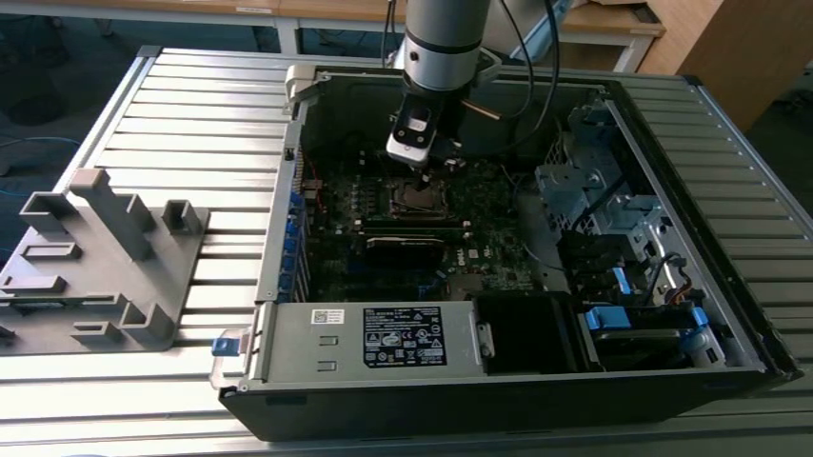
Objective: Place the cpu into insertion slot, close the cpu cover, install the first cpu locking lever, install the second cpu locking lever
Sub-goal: 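Close the cpu cover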
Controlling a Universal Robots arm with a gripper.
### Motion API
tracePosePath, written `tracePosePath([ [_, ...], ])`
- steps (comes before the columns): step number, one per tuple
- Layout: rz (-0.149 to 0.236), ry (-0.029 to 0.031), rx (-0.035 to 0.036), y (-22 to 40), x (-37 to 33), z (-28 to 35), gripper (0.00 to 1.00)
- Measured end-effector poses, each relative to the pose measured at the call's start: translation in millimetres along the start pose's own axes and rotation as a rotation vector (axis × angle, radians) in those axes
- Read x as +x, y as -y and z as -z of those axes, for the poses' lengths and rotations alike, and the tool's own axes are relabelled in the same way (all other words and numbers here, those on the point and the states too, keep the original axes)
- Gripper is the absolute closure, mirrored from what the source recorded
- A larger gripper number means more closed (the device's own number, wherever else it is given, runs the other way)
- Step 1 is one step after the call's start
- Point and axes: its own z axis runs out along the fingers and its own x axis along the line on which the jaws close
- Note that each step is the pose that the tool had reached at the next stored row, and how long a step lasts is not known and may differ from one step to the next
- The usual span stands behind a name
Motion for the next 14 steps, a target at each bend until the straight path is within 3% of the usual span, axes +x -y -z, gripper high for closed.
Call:
tracePosePath([
  [2,0.02,-0.0003,0.0002,0.0,0.0,0.0,0.89],
  [9,0.024,-0.0004,0.0003,0.0,0.0,0.0,0.89],
  [14,0.059,-0.0008,0.0006,0.0,0.0,0.0,0.89],
])
